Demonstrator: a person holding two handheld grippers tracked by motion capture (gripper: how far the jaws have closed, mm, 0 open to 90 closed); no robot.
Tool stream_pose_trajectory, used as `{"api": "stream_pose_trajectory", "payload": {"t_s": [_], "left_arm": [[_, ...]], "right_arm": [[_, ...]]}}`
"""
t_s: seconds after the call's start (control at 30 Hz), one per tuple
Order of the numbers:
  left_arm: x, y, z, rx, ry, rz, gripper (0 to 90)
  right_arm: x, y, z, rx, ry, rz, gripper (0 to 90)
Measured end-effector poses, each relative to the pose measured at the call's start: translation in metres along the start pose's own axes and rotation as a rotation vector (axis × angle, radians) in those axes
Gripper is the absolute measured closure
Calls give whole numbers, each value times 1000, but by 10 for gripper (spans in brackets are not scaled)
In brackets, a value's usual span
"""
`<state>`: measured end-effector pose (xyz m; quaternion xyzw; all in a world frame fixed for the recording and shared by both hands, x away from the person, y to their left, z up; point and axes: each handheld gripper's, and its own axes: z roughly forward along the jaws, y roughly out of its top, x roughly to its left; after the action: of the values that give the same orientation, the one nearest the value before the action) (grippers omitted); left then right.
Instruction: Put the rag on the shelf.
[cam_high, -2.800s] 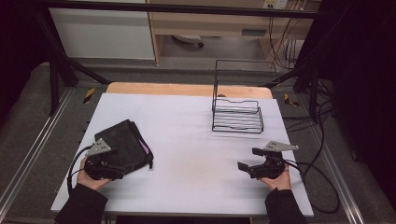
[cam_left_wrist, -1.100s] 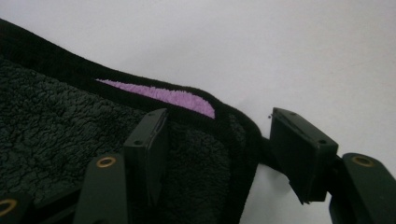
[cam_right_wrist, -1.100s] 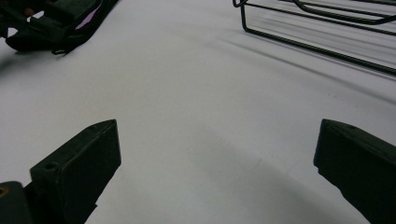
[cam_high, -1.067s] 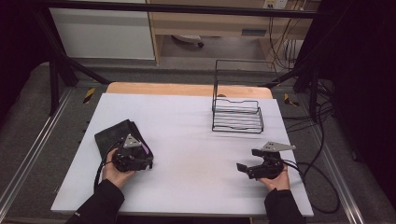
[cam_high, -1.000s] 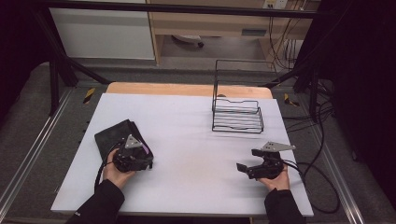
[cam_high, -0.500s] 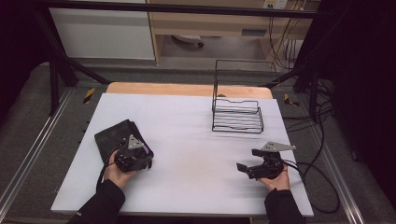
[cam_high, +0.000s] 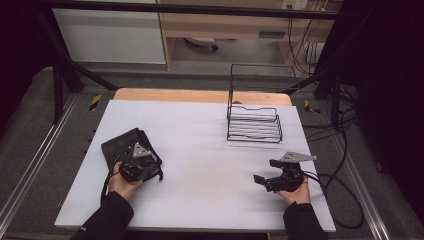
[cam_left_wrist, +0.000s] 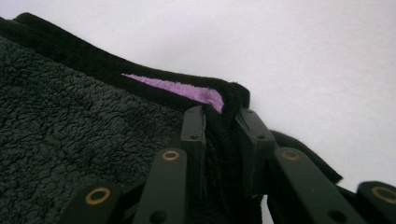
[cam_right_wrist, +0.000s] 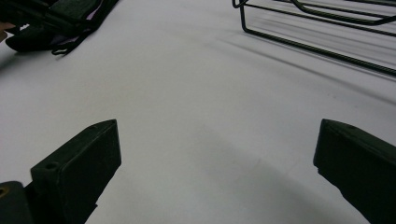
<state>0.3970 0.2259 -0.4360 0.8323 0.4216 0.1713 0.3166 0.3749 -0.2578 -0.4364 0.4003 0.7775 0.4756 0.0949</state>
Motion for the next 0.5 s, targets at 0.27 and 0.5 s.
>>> {"api": "stream_pose_trajectory", "payload": {"t_s": [0.27, 0.5], "left_arm": [[-6, -10, -7, 11, -31, 14, 576], [-18, -9, 1, 10, 66, 60, 571]], "right_arm": [[0, 0, -1, -5, 0, -3, 12], [0, 0, -1, -5, -2, -3, 12]]}}
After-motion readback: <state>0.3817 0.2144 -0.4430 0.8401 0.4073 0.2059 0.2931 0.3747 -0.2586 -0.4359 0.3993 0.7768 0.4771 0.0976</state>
